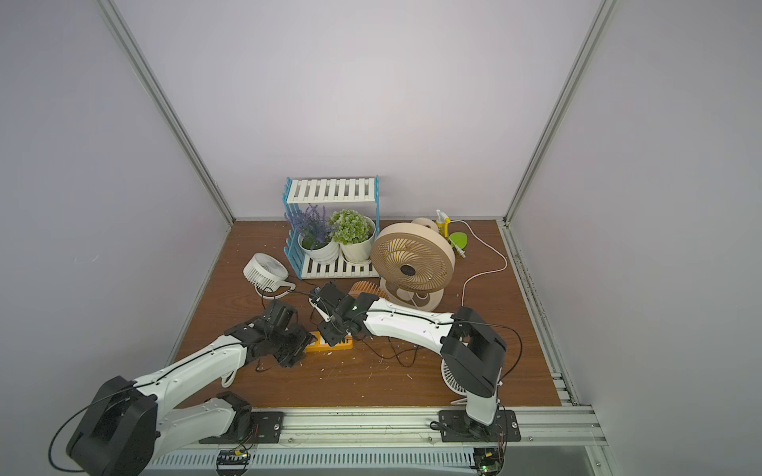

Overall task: Unplug the desk fan from the power strip
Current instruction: Remove the plug from the socket.

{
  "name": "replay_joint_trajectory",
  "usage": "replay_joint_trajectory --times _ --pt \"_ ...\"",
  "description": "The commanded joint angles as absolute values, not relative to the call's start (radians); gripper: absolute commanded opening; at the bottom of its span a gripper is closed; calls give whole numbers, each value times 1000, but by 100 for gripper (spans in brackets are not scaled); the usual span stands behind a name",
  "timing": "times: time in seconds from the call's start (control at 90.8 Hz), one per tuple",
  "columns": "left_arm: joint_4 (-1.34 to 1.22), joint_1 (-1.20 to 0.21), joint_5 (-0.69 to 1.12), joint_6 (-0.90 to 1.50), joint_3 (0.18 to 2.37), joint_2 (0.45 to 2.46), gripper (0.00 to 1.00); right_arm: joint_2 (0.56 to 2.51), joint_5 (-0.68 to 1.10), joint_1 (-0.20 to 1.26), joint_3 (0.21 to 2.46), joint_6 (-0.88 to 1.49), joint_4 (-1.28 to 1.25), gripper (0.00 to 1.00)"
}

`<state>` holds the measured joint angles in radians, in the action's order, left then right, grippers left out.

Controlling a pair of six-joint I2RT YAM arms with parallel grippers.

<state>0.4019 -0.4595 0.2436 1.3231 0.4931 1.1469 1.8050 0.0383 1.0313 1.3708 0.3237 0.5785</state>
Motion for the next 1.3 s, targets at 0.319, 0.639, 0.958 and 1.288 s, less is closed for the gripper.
replay_joint_trajectory --times 0.319,0.639,0.958,1.288 --pt "534 -451 203 1333 440 1169 59 1847 19 1032 1416 287 645 27" --pt "543 -451 204 1327 444 1169 59 1788 -32 1032 1385 280 637 0" --pt "541 -451 206 1327 442 1166 59 1720 -90 1034 1372 277 641 0" --pt "534 -451 213 1322 442 1181 59 1667 -99 1035 1348 280 626 0"
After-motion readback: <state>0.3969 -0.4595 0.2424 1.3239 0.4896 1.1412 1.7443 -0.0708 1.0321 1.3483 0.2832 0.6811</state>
